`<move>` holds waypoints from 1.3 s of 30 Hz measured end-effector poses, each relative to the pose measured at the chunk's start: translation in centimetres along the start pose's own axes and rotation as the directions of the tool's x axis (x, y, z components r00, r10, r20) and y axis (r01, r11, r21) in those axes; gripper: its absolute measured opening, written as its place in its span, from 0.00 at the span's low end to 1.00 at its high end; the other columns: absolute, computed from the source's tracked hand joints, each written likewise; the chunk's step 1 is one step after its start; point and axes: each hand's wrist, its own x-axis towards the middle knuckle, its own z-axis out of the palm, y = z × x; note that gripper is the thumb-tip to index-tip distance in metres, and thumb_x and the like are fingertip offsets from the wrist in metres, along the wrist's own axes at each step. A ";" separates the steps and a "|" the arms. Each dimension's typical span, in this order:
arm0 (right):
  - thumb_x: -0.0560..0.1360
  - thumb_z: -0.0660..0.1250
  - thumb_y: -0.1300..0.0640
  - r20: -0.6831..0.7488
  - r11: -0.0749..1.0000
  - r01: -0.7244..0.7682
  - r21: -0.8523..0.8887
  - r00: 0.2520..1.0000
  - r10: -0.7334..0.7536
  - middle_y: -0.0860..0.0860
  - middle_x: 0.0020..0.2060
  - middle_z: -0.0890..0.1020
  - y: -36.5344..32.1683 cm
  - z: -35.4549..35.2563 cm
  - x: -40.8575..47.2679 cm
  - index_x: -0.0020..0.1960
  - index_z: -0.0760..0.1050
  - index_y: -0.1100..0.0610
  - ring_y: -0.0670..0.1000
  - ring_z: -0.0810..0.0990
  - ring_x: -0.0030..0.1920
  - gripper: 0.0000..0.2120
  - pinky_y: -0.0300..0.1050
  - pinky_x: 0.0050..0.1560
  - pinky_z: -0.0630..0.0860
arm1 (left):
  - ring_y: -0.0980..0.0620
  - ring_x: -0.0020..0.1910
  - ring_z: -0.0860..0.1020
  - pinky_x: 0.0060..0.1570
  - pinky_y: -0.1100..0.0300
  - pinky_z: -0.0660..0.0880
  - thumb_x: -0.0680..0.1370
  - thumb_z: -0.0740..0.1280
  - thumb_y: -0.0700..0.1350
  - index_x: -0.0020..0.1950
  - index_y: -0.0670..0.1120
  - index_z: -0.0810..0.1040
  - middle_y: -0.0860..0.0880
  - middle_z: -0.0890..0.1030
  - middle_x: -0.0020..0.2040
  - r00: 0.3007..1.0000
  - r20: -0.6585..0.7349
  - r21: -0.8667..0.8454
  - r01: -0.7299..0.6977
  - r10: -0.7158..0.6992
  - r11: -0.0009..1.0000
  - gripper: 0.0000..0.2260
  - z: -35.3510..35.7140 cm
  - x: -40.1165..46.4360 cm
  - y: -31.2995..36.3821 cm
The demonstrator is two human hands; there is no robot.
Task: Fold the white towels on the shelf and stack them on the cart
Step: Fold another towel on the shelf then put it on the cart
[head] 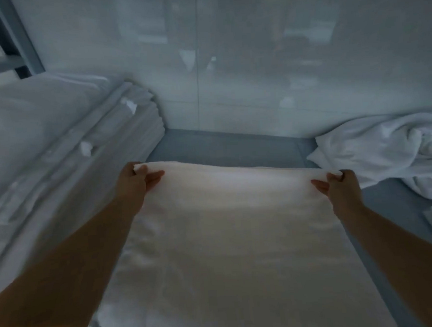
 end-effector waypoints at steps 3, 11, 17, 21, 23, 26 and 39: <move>0.79 0.59 0.64 -0.019 0.995 -0.021 -0.100 1.000 0.019 0.63 0.56 0.73 2.5 1.3 0.7 0.56 0.67 0.64 0.58 0.82 0.43 0.07 0.43 0.39 0.79 | 0.57 0.34 0.80 0.39 0.64 0.79 0.83 0.55 0.37 0.50 0.43 0.70 0.42 0.74 0.46 1.000 -0.015 0.109 0.012 -0.011 0.994 0.06 0.9 0.9 -2.3; 0.77 0.63 0.64 0.362 0.670 0.492 -0.556 0.869 -0.338 0.58 0.74 0.60 4.0 5.9 -3.1 0.73 0.63 0.60 0.56 0.62 0.73 0.25 0.44 0.69 0.58 | 0.45 0.69 0.68 0.67 0.59 0.59 0.78 0.61 0.38 0.66 0.45 0.73 0.43 0.70 0.69 0.854 0.443 0.733 -0.519 0.271 0.439 0.17 6.5 -3.5 -5.9; 0.80 0.48 0.39 0.702 0.172 0.718 -0.674 0.695 -0.155 0.44 0.77 0.51 5.8 12.7 -6.5 0.75 0.51 0.37 0.48 0.48 0.77 0.24 0.62 0.73 0.42 | 0.48 0.77 0.45 0.69 0.34 0.40 0.76 0.44 0.67 0.76 0.64 0.48 0.56 0.49 0.79 0.803 0.595 0.802 -0.595 -0.019 -0.054 0.28 10.6 -3.6 -9.7; 0.77 0.41 0.33 0.657 0.122 0.660 -0.741 0.751 -0.071 0.43 0.77 0.45 6.1 13.2 -4.6 0.74 0.43 0.33 0.50 0.43 0.77 0.26 0.66 0.71 0.39 | 0.45 0.77 0.42 0.65 0.31 0.36 0.67 0.33 0.74 0.74 0.68 0.40 0.59 0.45 0.78 0.823 0.565 0.820 -0.567 -0.055 -0.078 0.34 10.5 -1.3 -10.2; 0.76 0.39 0.32 0.649 0.116 0.651 -0.750 0.759 -0.057 0.44 0.77 0.44 6.1 13.8 -4.1 0.74 0.43 0.33 0.50 0.42 0.77 0.27 0.67 0.71 0.39 | 0.45 0.77 0.42 0.64 0.30 0.35 0.66 0.32 0.74 0.73 0.68 0.40 0.60 0.45 0.78 0.827 0.561 0.823 -0.562 -0.044 -0.080 0.36 10.9 -0.5 -10.2; 0.75 0.38 0.31 0.643 0.120 0.644 -0.756 0.764 -0.049 0.44 0.77 0.44 5.8 14.6 -2.9 0.74 0.43 0.33 0.50 0.42 0.77 0.28 0.67 0.71 0.40 | 0.45 0.77 0.43 0.65 0.29 0.37 0.67 0.33 0.75 0.74 0.68 0.42 0.60 0.46 0.78 0.824 0.566 0.821 -0.566 -0.023 -0.078 0.35 11.7 0.9 -10.3; 0.74 0.38 0.29 0.647 0.105 0.646 -0.757 0.762 -0.022 0.44 0.77 0.44 5.0 18.4 3.2 0.74 0.42 0.33 0.50 0.42 0.77 0.29 0.66 0.72 0.40 | 0.45 0.77 0.42 0.66 0.29 0.39 0.72 0.39 0.74 0.74 0.67 0.43 0.60 0.45 0.78 0.805 0.589 0.798 -0.593 -0.075 -0.107 0.32 14.8 7.1 -9.6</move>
